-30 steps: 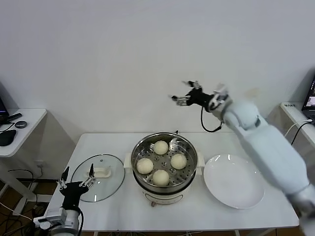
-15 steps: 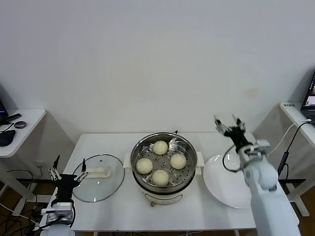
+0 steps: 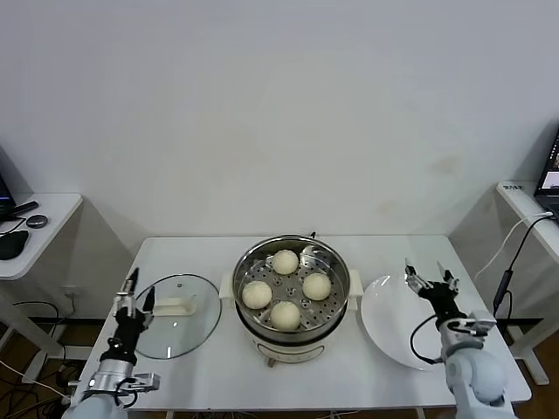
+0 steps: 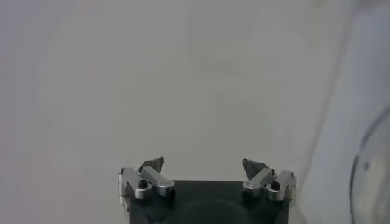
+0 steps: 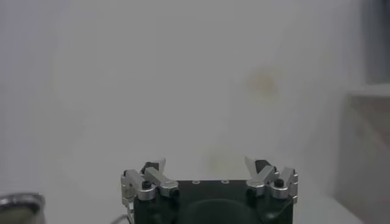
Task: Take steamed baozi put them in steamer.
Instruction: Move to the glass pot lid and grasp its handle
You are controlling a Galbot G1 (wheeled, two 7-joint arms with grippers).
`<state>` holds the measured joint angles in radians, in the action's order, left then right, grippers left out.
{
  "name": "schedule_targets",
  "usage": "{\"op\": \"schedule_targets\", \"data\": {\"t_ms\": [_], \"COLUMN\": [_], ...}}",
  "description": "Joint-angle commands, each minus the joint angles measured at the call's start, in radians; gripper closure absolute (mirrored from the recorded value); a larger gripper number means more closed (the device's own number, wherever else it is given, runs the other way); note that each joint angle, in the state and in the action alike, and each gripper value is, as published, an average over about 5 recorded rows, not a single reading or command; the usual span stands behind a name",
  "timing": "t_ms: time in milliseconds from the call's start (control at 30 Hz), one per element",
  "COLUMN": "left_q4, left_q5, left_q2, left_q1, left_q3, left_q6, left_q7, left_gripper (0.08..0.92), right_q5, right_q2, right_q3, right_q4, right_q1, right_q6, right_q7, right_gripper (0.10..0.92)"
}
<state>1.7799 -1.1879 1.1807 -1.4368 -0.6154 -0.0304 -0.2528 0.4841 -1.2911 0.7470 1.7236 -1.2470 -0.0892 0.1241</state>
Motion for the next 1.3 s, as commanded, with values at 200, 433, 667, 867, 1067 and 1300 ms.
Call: {"op": "schedule_targets", "data": {"t_ms": [200,433,667,867,1067,1300], "left_q4": [-0.068,-0.142,-0.198,-0.219,-0.271,-0.335], "left_q5": [-0.116,-0.089,-0.092,-0.094,-0.103,-0.103], "left_q2": [0.004,0.029,0.041,0.043,0.047,0.04], "left_q1": [0.023,0.09,0.125,0.135,0.172,0.22], "left_q3": [0.038,0.043,0.04,0.041,0.041,0.041], "left_q6": [-0.041,-0.011,-0.005,-0.004,-0.005,-0.004], "left_q7": [0.25,0.223,0.209,0.208,0.184,0.154], "left_gripper": [0.177,0.177,0.177,0.177,0.177,0.177], "right_q5": [-0.017,-0.033,-0.044,-0.052,-0.054,-0.063], "right_q2": [-0.01,-0.018,-0.022,-0.025,-0.026,-0.036], "right_q3": [0.057,0.056,0.058,0.063,0.069,0.071], "right_q4": [0.014,0.009,0.001,-0.009,-0.007,-0.006], "right_q1": [-0.095,-0.098,-0.096,-0.095,-0.098,-0.108], "right_q6": [0.017,0.021,0.023,0.026,0.025,0.029], "right_q7": [-0.012,-0.011,-0.011,-0.011,-0.012,-0.012], "right_gripper": [0.203,0.203,0.203,0.203,0.203,0.203]}}
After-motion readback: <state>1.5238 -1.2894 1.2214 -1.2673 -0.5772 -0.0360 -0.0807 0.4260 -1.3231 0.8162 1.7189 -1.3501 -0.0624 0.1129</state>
